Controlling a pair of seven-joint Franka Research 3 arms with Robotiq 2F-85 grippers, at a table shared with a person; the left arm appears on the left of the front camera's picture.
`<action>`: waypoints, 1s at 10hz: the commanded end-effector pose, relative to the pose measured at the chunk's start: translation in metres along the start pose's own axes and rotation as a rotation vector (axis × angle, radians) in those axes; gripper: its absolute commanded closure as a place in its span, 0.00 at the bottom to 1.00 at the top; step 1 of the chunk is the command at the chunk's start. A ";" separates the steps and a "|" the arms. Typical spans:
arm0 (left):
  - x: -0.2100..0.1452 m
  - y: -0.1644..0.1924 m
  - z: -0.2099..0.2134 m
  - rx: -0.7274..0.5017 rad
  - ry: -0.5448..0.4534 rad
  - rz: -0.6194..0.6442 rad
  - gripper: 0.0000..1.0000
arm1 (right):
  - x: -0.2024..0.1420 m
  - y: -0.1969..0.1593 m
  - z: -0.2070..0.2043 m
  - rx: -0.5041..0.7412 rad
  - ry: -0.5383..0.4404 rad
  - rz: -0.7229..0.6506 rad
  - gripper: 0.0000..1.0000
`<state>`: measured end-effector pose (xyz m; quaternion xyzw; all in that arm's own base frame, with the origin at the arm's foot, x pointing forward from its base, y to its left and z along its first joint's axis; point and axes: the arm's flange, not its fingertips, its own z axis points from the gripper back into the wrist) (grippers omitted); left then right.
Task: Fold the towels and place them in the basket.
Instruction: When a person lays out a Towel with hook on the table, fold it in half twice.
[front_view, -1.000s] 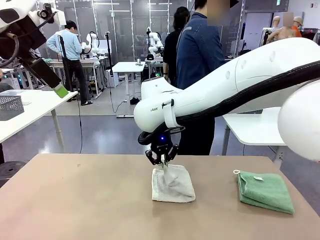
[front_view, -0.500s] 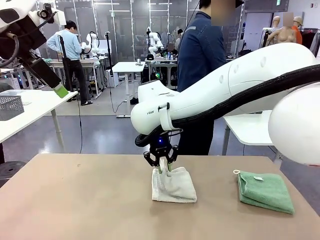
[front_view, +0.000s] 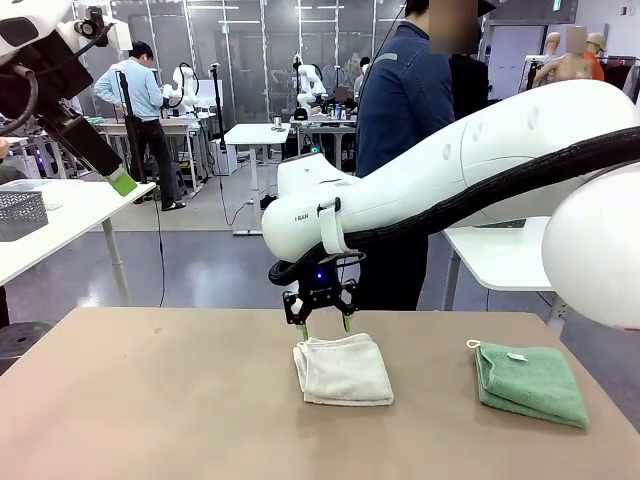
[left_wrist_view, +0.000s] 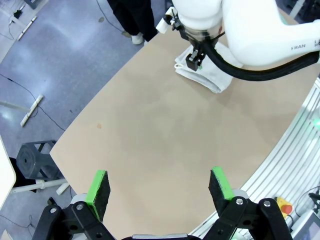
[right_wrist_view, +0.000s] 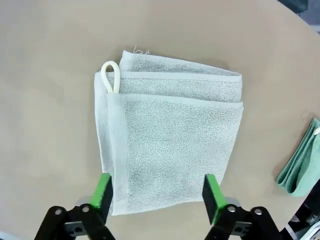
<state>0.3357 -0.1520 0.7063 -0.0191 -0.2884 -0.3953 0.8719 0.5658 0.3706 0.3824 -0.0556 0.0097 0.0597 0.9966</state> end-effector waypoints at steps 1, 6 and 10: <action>-0.001 0.000 -0.001 0.001 -0.003 -0.004 0.00 | -0.018 -0.020 0.000 0.067 -0.013 -0.021 0.00; -0.001 0.000 -0.001 0.001 -0.003 -0.004 0.00 | -0.058 -0.123 0.000 0.340 0.010 0.032 0.00; -0.001 0.000 -0.001 0.001 -0.003 -0.004 0.00 | -0.073 -0.179 -0.015 0.443 -0.045 -0.030 0.00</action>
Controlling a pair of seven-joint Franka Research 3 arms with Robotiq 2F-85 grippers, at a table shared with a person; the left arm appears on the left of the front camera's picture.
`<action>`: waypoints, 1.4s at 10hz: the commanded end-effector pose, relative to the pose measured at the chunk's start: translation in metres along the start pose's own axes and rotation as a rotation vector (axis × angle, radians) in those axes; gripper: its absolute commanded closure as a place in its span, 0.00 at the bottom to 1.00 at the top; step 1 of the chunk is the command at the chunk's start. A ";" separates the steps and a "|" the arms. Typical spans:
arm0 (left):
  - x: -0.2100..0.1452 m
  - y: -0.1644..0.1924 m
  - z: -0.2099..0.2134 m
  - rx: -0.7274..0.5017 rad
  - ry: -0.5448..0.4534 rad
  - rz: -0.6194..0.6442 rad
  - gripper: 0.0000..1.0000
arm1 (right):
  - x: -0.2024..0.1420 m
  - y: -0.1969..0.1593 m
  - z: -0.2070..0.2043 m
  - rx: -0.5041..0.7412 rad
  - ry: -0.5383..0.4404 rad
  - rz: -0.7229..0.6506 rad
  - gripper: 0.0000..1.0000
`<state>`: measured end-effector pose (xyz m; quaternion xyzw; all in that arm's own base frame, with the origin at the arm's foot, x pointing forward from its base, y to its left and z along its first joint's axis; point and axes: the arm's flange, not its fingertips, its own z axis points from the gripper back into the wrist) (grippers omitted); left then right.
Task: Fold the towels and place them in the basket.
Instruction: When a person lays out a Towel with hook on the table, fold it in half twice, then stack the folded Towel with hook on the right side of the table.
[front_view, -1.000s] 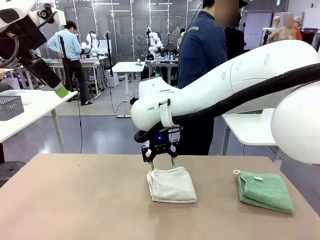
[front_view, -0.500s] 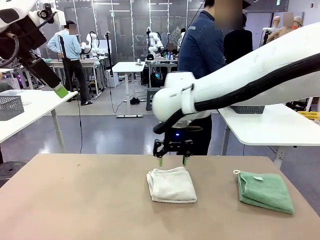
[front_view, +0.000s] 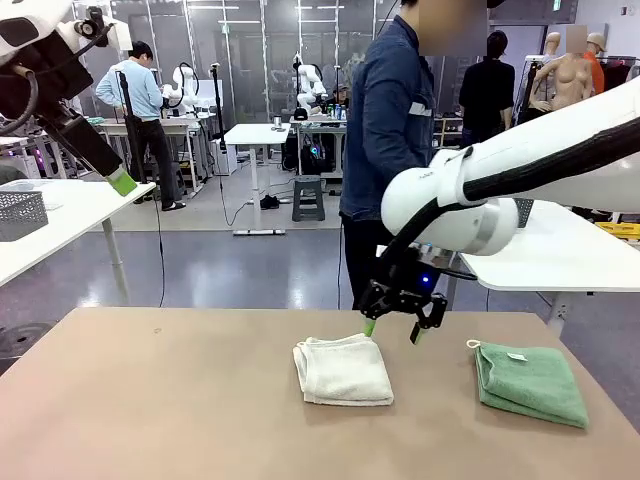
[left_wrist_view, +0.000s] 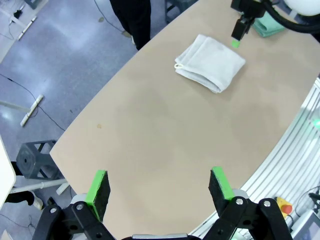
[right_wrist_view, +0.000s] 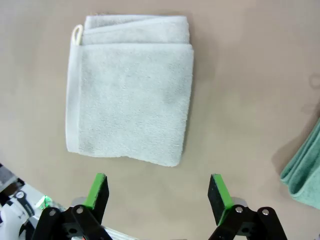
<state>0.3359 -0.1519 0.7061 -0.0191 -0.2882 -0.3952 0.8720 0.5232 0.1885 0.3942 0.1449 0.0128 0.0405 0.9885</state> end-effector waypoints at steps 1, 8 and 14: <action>-0.001 -0.001 -0.001 0.001 -0.004 -0.004 0.00 | -0.010 -0.010 -0.004 0.031 -0.033 -0.003 0.00; -0.001 -0.001 -0.001 0.001 -0.004 -0.004 0.00 | 0.000 0.000 0.000 0.000 0.000 0.000 0.00; -0.001 -0.001 -0.001 0.001 -0.004 -0.004 0.00 | 0.000 0.000 0.000 0.000 0.000 0.000 0.00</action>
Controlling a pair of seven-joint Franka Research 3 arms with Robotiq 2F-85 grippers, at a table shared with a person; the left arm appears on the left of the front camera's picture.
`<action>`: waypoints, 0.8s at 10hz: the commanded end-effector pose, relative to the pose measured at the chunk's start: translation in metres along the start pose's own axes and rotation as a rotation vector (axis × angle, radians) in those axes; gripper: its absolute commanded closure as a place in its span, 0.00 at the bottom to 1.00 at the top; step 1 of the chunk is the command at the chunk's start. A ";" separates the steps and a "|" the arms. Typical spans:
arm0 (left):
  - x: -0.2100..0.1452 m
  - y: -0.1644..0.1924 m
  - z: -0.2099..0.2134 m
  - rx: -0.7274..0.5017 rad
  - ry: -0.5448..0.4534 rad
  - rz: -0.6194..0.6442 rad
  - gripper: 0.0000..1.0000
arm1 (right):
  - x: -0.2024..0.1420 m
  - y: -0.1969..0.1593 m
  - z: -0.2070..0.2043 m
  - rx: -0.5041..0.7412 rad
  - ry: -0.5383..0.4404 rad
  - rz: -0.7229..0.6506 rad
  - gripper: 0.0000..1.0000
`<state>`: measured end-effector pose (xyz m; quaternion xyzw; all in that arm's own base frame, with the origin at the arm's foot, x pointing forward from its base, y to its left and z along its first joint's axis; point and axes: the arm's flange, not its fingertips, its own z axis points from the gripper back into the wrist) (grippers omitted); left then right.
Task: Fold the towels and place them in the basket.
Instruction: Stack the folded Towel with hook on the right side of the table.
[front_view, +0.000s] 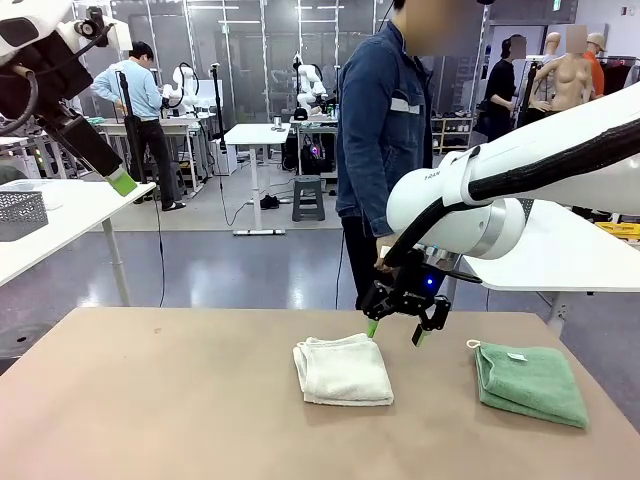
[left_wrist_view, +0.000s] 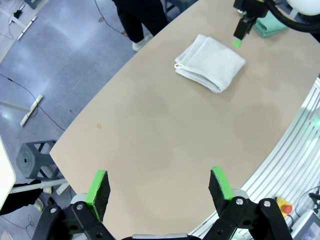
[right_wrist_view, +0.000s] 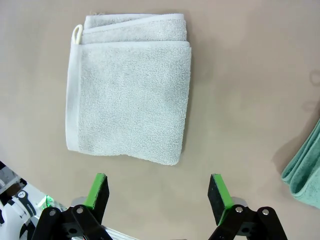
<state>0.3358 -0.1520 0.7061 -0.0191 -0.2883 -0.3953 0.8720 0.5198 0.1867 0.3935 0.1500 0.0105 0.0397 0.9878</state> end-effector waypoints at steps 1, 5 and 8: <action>-0.001 -0.001 -0.001 0.001 -0.004 -0.004 0.00 | 0.000 0.000 0.000 0.000 0.000 0.000 0.00; -0.001 -0.001 -0.001 0.001 -0.004 -0.004 0.00 | -0.024 -0.057 0.005 0.226 -0.041 0.005 0.00; -0.001 -0.001 -0.001 0.001 -0.004 -0.004 0.00 | -0.014 -0.086 -0.023 0.373 -0.049 -0.038 0.00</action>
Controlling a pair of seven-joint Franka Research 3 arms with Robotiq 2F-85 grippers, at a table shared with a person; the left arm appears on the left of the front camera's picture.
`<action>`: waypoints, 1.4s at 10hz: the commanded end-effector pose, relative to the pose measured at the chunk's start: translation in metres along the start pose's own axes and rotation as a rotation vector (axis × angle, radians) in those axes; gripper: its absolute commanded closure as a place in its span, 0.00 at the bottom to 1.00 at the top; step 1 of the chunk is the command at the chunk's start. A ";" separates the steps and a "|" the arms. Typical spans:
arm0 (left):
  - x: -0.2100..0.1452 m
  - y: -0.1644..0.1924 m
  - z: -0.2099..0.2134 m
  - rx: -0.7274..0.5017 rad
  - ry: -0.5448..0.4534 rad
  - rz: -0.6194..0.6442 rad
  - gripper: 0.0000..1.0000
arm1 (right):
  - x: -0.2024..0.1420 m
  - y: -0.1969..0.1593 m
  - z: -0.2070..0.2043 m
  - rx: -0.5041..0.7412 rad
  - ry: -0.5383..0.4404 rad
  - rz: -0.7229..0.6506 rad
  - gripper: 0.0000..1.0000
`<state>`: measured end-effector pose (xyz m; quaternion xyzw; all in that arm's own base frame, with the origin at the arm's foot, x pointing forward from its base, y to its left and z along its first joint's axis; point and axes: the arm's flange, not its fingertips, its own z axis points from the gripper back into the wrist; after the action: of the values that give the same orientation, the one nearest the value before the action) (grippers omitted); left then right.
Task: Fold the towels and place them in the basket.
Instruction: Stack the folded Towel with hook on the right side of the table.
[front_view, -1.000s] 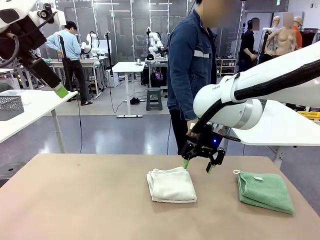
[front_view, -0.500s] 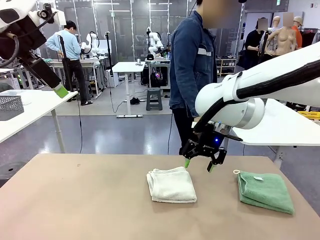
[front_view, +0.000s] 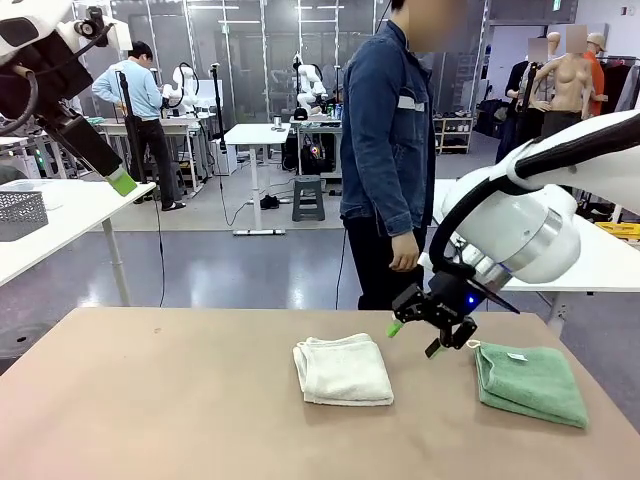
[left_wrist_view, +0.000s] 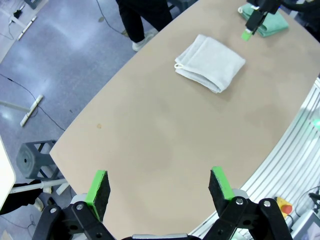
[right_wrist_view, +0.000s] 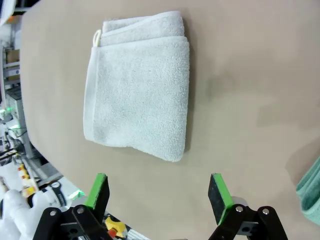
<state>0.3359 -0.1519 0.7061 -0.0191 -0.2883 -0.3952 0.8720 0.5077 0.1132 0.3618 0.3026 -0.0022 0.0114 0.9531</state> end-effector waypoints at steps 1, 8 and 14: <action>-0.001 -0.001 -0.001 0.001 -0.004 -0.004 0.00 | 0.010 -0.020 -0.021 0.114 0.005 -0.007 0.00; -0.001 -0.001 -0.001 0.001 -0.004 -0.004 0.00 | 0.040 -0.024 -0.083 0.148 -0.058 -0.091 0.00; -0.001 -0.001 -0.001 0.001 -0.004 -0.004 0.00 | 0.047 -0.021 -0.108 0.158 0.002 -0.081 0.00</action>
<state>0.3358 -0.1520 0.7061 -0.0191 -0.2883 -0.3953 0.8719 0.5513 0.1540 0.2679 0.3751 0.0122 -0.0365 0.9262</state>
